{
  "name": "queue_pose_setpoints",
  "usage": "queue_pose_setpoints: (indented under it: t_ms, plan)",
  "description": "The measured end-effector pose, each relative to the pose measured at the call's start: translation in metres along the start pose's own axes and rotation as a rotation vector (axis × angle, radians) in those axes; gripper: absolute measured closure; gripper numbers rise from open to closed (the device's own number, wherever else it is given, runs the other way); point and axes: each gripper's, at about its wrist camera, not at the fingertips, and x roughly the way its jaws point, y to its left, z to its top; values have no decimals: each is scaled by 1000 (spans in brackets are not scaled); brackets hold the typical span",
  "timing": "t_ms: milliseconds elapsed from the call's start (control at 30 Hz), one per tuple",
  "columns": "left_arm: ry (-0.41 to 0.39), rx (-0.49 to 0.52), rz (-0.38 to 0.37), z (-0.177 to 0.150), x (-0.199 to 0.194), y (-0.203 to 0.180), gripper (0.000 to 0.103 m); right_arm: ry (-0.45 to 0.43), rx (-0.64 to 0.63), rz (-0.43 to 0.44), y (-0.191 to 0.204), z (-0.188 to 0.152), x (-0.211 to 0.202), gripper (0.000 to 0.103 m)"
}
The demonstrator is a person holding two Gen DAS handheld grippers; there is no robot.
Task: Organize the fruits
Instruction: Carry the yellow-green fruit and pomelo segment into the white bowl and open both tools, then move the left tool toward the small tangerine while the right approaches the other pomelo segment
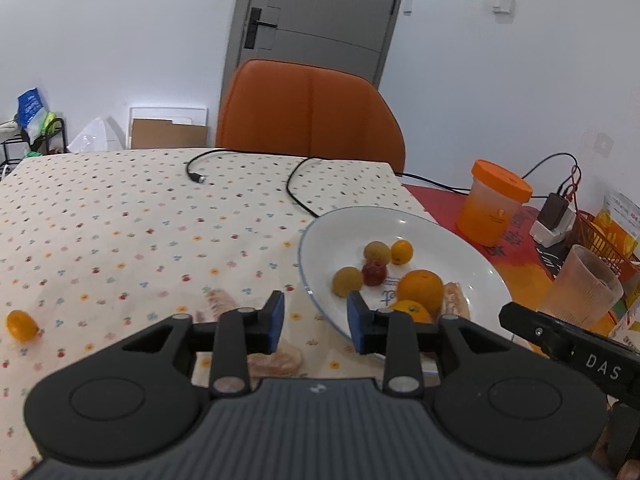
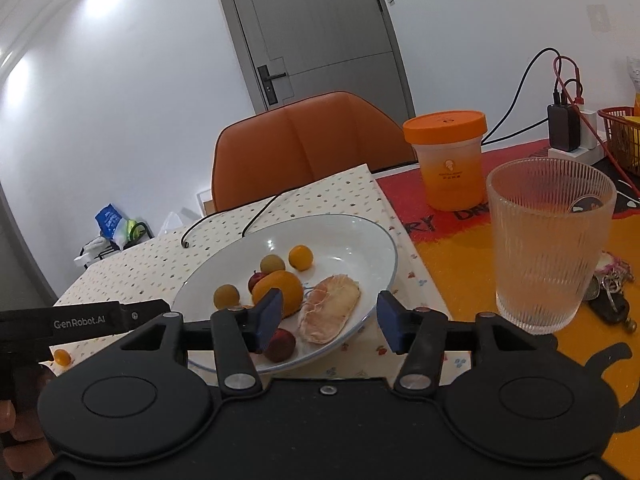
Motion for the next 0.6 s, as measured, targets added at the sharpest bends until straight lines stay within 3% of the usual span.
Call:
queue_pose_setpoints:
  t_ms: [267,600]
  plan:
    - [-1,-29,40,-6,-15,20,37,9,-37,21,17,-4,-6,37]
    - [-25,-58,114,-7,-33,51,18,24,-73,59,45,-10,-9,8]
